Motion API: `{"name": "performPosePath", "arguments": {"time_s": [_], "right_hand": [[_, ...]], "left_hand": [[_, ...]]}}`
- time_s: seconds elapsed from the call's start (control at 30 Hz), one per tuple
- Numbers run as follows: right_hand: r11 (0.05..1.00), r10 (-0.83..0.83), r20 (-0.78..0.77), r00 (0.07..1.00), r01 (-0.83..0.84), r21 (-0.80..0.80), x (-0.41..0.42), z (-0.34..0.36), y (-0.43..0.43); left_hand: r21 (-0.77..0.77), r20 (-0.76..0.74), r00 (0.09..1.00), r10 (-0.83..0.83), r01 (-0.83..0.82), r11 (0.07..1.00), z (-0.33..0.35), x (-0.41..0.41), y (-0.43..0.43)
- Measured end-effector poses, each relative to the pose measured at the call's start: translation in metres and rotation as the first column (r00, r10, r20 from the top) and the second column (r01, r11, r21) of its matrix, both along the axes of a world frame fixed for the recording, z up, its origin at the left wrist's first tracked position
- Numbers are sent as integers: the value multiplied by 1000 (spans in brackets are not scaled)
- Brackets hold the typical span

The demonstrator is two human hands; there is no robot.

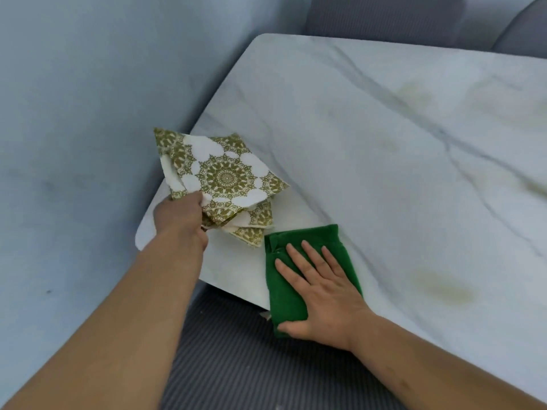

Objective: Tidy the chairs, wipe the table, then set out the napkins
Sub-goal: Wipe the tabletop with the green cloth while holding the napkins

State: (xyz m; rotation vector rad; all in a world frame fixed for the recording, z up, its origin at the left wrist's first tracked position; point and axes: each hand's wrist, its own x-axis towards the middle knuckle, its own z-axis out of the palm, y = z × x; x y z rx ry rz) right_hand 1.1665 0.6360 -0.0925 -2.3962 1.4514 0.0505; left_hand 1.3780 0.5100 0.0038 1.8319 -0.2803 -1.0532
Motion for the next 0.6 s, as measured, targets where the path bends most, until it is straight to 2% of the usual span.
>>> {"name": "performPosePath", "arguments": {"time_s": [0.07,0.13,0.17,0.2,0.27,0.3,0.33,0.4,0.47,0.5,0.53,0.6], "right_hand": [[999,-41,-12,999,41,-18,-39,-2,18],[996,-84,-32,996,84,-18,-81,-3,30],[994,-107,-44,993,106,-31,-104,-4,32],[988,-144,-61,988,141,-60,-131,-5,35],[959,-273,-95,957,262,-108,-185,-8,34],[930,-356,-98,929,342,-132,-208,-9,29],[891,-445,-89,891,430,-148,-226,-10,21],[784,-614,-60,787,599,-163,-243,-8,-8],[704,-706,-66,705,690,-168,-232,-8,-40],[720,-692,-84,717,676,-156,-216,-7,-51],[775,-630,-95,771,616,-139,-200,-7,-54],[922,-384,-76,920,377,-85,-168,-7,-36]], "left_hand": [[42,44,999,-29,27,999,-14,-20,10],[118,264,956,-127,98,988,-24,-36,21],[202,442,869,-223,145,968,-28,-40,26],[271,603,725,-332,205,941,-31,-48,33],[331,752,439,-492,394,857,-41,-67,44],[347,765,341,-547,496,796,-47,-80,49],[362,755,286,-590,568,739,-52,-93,54],[387,731,237,-639,628,675,-63,-117,62],[408,725,201,-659,644,647,-73,-134,64],[419,735,166,-658,651,633,-78,-138,63],[432,749,119,-652,658,617,-84,-145,62],[444,777,48,-628,666,600,-90,-151,56]]}}
